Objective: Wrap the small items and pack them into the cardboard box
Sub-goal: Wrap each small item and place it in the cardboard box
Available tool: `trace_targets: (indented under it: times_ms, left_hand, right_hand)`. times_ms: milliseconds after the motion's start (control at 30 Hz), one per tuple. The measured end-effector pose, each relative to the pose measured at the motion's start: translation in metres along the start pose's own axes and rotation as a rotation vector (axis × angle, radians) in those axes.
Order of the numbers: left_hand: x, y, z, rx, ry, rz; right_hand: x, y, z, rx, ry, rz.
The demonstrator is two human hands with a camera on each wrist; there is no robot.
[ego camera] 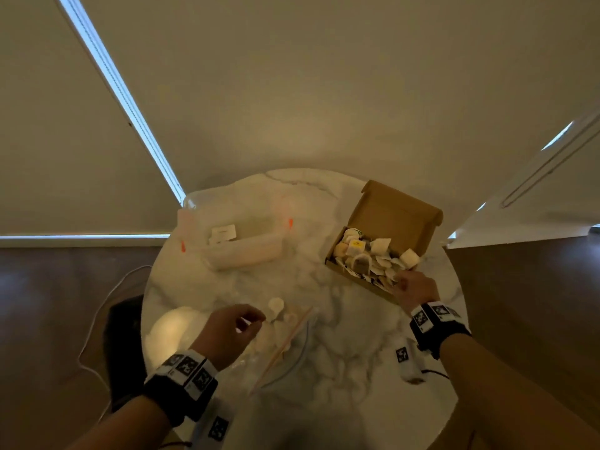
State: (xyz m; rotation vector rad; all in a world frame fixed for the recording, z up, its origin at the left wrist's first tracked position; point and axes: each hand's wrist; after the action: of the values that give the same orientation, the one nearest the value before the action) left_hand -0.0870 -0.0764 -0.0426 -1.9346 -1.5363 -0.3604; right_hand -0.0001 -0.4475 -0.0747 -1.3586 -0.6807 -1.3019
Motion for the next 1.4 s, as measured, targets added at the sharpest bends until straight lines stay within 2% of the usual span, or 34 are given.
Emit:
trace_targets:
  times_ms: [100, 233, 333, 433, 567, 733, 833, 900, 967, 1067, 1167, 1333, 1400]
  left_hand:
    - [-0.011, -0.023, 0.021, -0.135, 0.171, 0.134]
    - [-0.025, -0.04, 0.033, -0.32, 0.425, 0.335]
    - [-0.03, -0.043, 0.035, -0.332, 0.64, 0.39]
    - [-0.028, -0.037, 0.034, -0.183, 0.587, 0.37]
    - [-0.021, -0.022, 0.027, -0.133, 0.426, 0.229]
    - [-0.021, -0.01, 0.033, -0.135, 0.358, 0.203]
    - [-0.021, -0.007, 0.039, -0.13, 0.352, 0.193]
    - [-0.021, -0.007, 0.041, -0.123, 0.348, 0.183]
    - [-0.022, -0.007, 0.042, -0.117, 0.341, 0.164]
    - [-0.02, -0.006, 0.043, -0.115, 0.34, 0.139]
    - [-0.017, -0.006, 0.043, -0.109, 0.34, 0.122]
    - [-0.016, -0.009, 0.048, -0.122, 0.325, 0.093]
    - [-0.015, -0.013, 0.046, -0.158, 0.304, 0.091]
  right_hand:
    - [-0.01, -0.039, 0.013, 0.108, 0.019, 0.028]
    - [-0.027, -0.071, 0.029, 0.263, 0.022, 0.205]
    - [-0.038, -0.09, 0.048, 0.339, -0.009, 0.255]
    - [-0.049, -0.107, 0.074, 0.466, -0.04, 0.248]
    - [-0.07, -0.118, 0.117, 0.653, -0.089, 0.236]
    - [-0.108, -0.119, 0.172, 0.72, -0.418, 0.3]
    - [-0.116, -0.121, 0.187, 0.726, -0.618, 0.349]
    - [-0.119, -0.119, 0.19, 0.711, -0.651, 0.393]
    - [-0.133, -0.113, 0.186, 0.694, -0.585, 0.417]
    - [-0.136, -0.112, 0.178, 0.726, -0.468, 0.352]
    - [-0.124, -0.117, 0.165, 0.72, -0.237, 0.326]
    - [-0.07, -0.125, 0.134, 0.532, 0.383, 0.19]
    - [-0.037, -0.128, 0.124, 0.479, 0.621, 0.24]
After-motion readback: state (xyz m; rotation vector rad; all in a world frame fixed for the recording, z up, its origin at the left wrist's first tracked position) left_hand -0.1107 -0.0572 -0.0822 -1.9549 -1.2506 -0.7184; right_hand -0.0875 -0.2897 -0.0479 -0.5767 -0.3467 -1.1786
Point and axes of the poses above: each hand's wrist, its own y-axis towards the middle knuckle, its own x-axis out of the back of the hand, z = x × y, and after that the axes turned 8 degrees about -y, right-handed
